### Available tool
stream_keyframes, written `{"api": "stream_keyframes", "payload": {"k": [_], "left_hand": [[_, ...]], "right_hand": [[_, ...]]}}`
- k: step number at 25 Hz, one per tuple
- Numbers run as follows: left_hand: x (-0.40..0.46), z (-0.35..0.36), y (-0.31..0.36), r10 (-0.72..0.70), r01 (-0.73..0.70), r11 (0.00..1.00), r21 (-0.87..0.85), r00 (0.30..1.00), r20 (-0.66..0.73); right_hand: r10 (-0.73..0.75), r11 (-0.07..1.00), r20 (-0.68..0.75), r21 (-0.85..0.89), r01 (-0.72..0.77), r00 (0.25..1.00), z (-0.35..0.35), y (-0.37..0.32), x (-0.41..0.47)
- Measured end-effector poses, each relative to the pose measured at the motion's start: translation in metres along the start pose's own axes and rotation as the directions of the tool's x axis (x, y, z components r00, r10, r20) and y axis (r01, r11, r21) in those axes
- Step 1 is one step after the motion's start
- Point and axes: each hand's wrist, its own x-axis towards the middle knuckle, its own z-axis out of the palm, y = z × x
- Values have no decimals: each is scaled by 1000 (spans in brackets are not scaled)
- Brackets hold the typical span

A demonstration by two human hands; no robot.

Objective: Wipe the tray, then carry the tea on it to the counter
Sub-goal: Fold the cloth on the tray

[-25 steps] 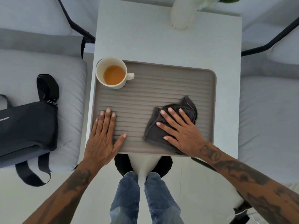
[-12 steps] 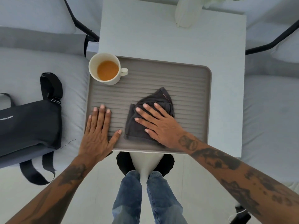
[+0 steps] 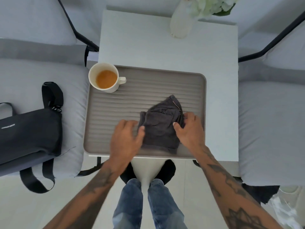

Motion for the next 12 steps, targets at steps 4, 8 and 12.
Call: {"api": "stream_keyframes", "payload": {"k": [4,8,12], "left_hand": [[-3,13,36,-311,283,948,146,921,233],[-23,9,23,-407,407,911,70,858,314],[-34,-17,43,-491,594,791,-146,759,427]], "right_hand": [[143,969,36,197,-147,989,-14,10,-36],[184,968,307,110,-227,934,1,20,-78],[213,867,364,358,-347,907,-21,7,-85]]}}
